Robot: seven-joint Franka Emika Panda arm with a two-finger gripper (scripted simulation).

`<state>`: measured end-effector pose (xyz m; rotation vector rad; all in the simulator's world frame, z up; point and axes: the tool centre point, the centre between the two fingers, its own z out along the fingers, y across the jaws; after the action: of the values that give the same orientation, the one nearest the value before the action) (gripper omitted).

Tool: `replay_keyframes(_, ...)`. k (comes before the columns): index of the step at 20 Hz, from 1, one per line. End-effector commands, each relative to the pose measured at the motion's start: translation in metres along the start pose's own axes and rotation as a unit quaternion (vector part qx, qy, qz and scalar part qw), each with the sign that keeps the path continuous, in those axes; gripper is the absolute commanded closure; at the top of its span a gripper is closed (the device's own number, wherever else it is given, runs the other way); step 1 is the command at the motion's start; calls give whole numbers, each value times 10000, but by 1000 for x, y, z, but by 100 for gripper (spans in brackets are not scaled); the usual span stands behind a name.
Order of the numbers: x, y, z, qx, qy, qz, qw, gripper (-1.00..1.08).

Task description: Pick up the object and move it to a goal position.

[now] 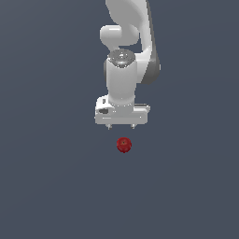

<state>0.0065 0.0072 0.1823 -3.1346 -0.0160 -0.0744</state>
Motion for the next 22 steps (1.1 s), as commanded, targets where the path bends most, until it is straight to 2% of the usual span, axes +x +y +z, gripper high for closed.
replay_keyframes(1,0,0,0,0,0,0,10000,-92)
replay_keyframes(14,2,8,0,6,71,-80,9999,-92)
replay_keyframes(22,5,2,24,-10,-19,-190,9998,-92)
